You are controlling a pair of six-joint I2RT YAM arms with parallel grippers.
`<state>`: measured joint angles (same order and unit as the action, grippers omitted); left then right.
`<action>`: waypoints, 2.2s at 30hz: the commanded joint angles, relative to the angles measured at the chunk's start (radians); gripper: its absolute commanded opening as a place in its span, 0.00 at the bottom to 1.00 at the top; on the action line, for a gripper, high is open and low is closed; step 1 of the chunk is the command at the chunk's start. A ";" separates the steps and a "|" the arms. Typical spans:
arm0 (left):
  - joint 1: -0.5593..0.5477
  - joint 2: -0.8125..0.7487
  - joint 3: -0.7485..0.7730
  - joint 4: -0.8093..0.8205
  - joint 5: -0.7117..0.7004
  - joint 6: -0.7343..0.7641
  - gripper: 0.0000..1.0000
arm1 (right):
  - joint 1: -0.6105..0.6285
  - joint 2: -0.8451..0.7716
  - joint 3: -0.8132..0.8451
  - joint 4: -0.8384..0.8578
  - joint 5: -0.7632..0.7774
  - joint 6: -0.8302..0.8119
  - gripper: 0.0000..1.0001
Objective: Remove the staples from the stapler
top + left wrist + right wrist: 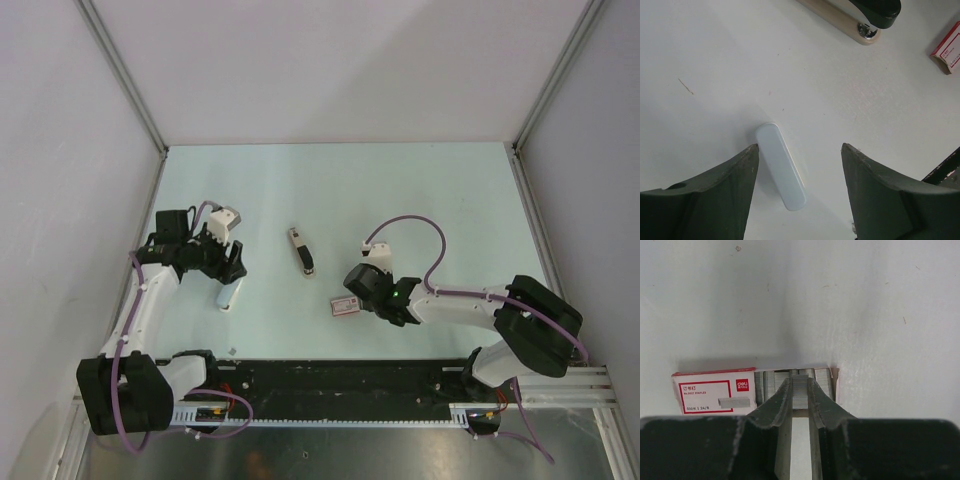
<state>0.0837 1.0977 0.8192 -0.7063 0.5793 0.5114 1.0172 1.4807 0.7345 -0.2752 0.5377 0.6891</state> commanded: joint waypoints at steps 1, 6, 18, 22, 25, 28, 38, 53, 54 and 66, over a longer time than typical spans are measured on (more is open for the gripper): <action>0.010 -0.001 0.023 -0.006 0.027 -0.019 0.72 | 0.003 0.005 0.000 -0.004 0.029 0.024 0.13; 0.009 -0.001 0.024 -0.007 0.029 -0.018 0.72 | 0.003 0.004 -0.001 -0.016 0.031 0.026 0.14; 0.010 -0.001 0.024 -0.007 0.029 -0.017 0.72 | 0.009 0.006 -0.001 -0.020 0.027 0.026 0.16; 0.009 -0.002 0.025 -0.007 0.028 -0.017 0.73 | 0.009 0.007 0.000 -0.019 0.025 0.026 0.22; 0.010 -0.002 0.026 -0.006 0.027 -0.019 0.73 | 0.009 0.008 0.000 -0.019 0.024 0.024 0.32; 0.009 -0.002 0.027 -0.006 0.026 -0.019 0.73 | 0.010 0.007 0.000 -0.018 0.024 0.024 0.40; 0.010 0.000 0.027 -0.006 0.035 -0.020 0.73 | 0.016 -0.012 -0.001 -0.022 0.038 0.023 0.41; 0.010 -0.003 0.034 -0.008 0.034 -0.020 0.73 | 0.016 -0.080 -0.035 -0.023 0.020 0.050 0.07; 0.010 -0.003 0.036 -0.008 0.034 -0.020 0.73 | 0.016 -0.079 -0.035 -0.022 0.017 0.049 0.06; 0.010 -0.003 0.038 -0.010 0.031 -0.018 0.73 | -0.007 -0.040 -0.035 0.008 -0.047 0.019 0.01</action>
<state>0.0837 1.0977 0.8196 -0.7067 0.5804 0.5114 1.0180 1.4300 0.7013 -0.2924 0.5049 0.7139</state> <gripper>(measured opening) 0.731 0.020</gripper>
